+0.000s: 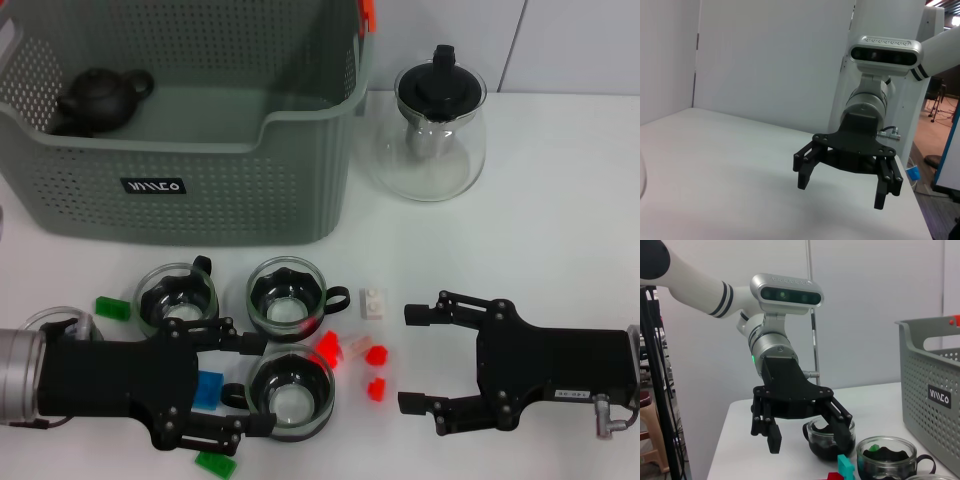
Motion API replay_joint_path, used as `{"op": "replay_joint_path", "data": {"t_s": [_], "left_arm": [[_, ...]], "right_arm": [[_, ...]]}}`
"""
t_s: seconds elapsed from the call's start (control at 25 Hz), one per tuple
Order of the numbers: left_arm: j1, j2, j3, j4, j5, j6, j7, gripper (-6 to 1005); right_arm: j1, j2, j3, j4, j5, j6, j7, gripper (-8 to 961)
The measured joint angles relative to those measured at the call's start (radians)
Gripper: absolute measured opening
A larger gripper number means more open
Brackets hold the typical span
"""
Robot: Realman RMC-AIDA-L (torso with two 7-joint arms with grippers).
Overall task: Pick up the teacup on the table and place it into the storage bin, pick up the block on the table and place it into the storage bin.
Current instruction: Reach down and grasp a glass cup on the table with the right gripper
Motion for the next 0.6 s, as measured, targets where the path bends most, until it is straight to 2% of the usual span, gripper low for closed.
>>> {"op": "replay_joint_path", "data": {"t_s": [0.48, 0.6], "left_arm": [[-0.001, 0.0, 0.0, -0.002, 0.0, 0.011, -0.003, 826], [0.005, 0.008, -0.026, 0.003, 0.0, 0.034, -0.047, 822]], "right_arm": [[-0.001, 0.0, 0.0, 0.0, 0.0, 0.0, 0.004, 941], [0.0, -0.004, 0.007, 0.0, 0.002, -0.009, 0.055, 941]]}}
